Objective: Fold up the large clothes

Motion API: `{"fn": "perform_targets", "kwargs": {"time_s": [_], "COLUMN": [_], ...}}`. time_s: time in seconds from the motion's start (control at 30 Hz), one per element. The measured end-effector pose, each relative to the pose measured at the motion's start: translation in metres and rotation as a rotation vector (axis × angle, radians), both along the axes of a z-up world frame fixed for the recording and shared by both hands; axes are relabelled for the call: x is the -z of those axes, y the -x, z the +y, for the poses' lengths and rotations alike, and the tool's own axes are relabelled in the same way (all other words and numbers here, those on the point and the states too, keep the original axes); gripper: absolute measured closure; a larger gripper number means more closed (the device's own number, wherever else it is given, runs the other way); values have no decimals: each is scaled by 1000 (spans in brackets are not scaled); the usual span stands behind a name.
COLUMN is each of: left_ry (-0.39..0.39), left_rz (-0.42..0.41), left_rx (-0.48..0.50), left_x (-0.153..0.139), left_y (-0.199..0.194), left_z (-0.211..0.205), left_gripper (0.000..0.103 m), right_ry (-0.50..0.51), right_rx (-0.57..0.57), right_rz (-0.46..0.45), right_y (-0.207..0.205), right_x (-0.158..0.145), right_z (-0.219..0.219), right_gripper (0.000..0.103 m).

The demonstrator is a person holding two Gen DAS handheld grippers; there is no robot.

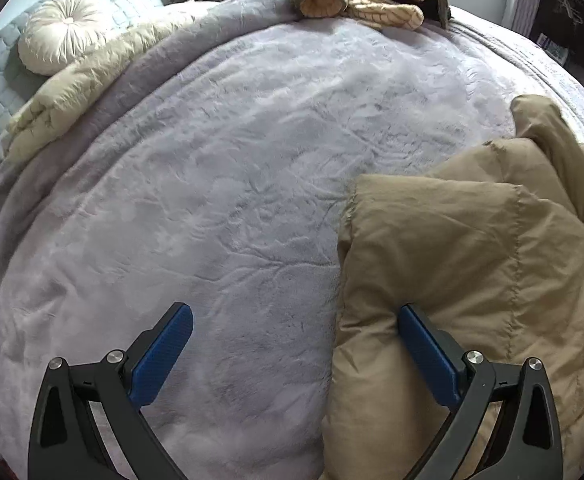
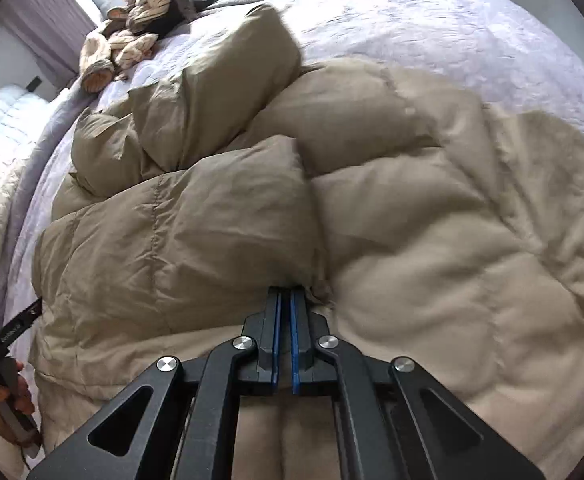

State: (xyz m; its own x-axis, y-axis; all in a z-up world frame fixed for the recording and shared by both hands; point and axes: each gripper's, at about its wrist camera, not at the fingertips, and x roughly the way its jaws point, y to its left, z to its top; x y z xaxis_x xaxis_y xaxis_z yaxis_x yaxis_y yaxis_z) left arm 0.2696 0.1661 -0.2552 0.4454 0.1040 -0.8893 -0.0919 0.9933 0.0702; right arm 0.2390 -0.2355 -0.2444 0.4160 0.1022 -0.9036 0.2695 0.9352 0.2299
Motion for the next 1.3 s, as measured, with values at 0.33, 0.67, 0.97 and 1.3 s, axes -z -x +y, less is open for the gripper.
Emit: {"fn": "perform_targets", "kwargs": {"time_s": [0.33,0.67,0.97,1.3], "left_ry": [48,171,153,36], "left_rz": [-14,84,80,92], "left_rx": [140,438,538,522], "left_x": [-46,-57,-63,-53], "left_y": [44,106,124,123], "left_z": [-37,-178,-269,-324], "left_gripper": [0,0,0,0], "right_ry": [-136,-308,-340,-509], "right_rx": [91,204,405,573], "right_rz": [7,-11,-70,-179], "right_y": [68,141,184,202], "right_x": [-23,-32,-30,-10], "right_z": [-38,-78,-169,-272], "right_gripper": [92,27,0,0]}}
